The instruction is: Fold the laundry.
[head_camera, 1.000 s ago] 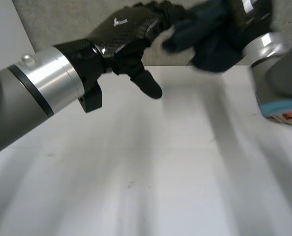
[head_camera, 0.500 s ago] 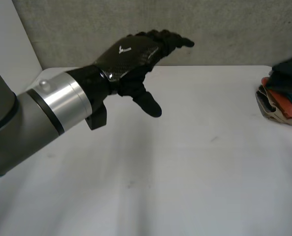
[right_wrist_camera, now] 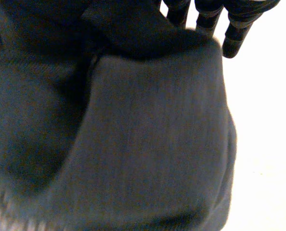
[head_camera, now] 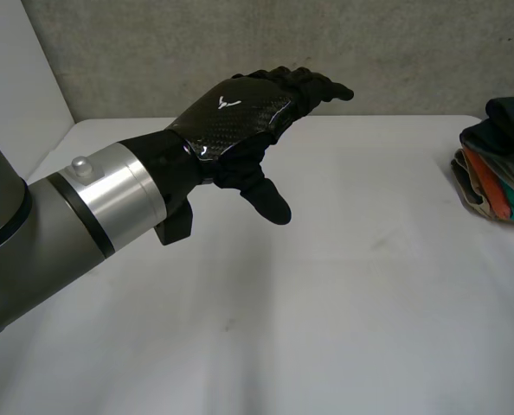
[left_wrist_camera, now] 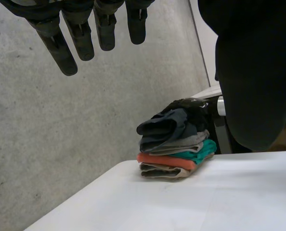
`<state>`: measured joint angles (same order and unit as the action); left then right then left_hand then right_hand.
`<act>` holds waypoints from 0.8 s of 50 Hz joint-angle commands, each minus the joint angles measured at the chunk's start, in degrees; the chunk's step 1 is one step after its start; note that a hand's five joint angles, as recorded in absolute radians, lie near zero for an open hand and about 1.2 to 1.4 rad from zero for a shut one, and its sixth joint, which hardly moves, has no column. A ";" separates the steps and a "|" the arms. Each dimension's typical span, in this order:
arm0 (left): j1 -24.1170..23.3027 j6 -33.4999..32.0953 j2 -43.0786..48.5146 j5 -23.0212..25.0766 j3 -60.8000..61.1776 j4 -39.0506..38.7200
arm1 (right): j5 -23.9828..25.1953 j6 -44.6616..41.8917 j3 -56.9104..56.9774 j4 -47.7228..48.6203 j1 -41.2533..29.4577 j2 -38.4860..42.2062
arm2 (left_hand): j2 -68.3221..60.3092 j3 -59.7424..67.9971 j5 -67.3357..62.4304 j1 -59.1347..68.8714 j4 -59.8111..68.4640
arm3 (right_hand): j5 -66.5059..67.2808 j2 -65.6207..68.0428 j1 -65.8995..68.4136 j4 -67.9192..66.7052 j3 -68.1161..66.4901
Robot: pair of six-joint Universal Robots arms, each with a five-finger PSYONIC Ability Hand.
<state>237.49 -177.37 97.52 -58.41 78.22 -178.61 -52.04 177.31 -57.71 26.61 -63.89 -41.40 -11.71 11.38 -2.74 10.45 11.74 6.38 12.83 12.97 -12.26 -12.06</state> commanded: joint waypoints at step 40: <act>19.91 -21.05 -8.93 -31.69 -4.33 7.20 | 1.32 4.80 -34.99 17.98 -23.36 -45.60 | 1.71 -1.38 2.74 -0.45 -1.74 | -6.38 -2.83 -2.97 2.26 2.06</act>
<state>246.42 -184.11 88.86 -88.26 66.75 -177.94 -57.98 171.02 -82.83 49.62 -79.72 -84.28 -11.71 11.38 -2.77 10.45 11.74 2.25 12.31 12.97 -12.20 -12.06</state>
